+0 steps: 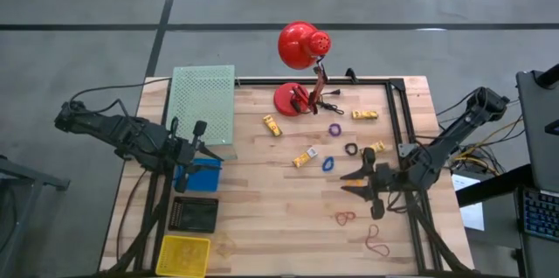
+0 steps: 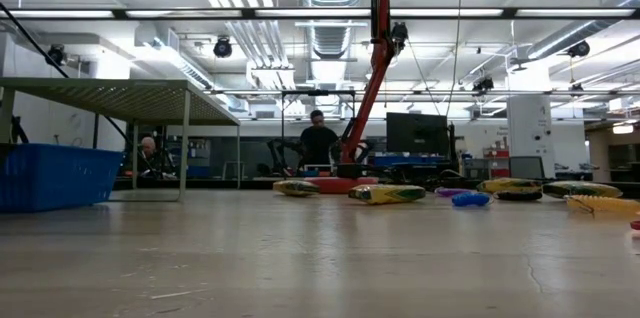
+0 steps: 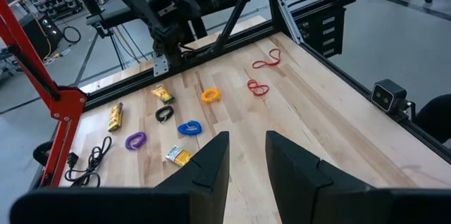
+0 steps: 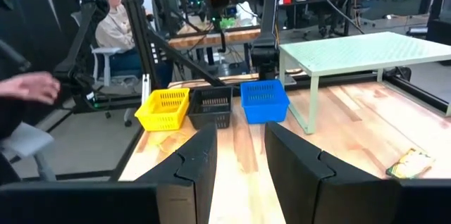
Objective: Pick & Place Office Desk Supplies
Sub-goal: Put the yellow rubber band into the yellow bin
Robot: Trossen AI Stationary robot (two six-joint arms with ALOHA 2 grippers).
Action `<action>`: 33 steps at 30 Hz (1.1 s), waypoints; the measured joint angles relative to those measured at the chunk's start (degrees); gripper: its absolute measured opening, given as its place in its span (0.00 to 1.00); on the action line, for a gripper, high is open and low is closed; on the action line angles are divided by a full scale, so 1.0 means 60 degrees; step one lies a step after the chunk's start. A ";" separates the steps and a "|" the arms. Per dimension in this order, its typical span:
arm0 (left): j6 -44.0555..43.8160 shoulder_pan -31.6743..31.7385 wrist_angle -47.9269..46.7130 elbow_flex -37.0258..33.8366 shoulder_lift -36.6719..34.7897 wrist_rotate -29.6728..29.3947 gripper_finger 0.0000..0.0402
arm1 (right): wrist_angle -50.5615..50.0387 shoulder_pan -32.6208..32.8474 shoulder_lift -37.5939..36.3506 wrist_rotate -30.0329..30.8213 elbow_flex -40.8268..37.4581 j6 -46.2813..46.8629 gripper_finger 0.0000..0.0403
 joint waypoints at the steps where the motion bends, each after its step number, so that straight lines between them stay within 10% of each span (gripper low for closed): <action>1: 0.0000 0.0000 0.0000 -0.0002 0.0000 0.0000 0.24 | 0.0001 0.0000 0.0034 0.0003 0.0000 0.0000 0.29; 21: -0.2997 -0.0823 -0.0047 -0.0008 0.0382 0.0560 0.24 | 0.0008 -0.0007 0.0485 0.0000 0.0000 0.0000 0.29; 33: -0.4404 -0.3527 -0.0499 0.1071 0.3026 -0.2179 0.24 | 0.0007 -0.0004 0.0485 0.0002 0.0000 0.0000 0.29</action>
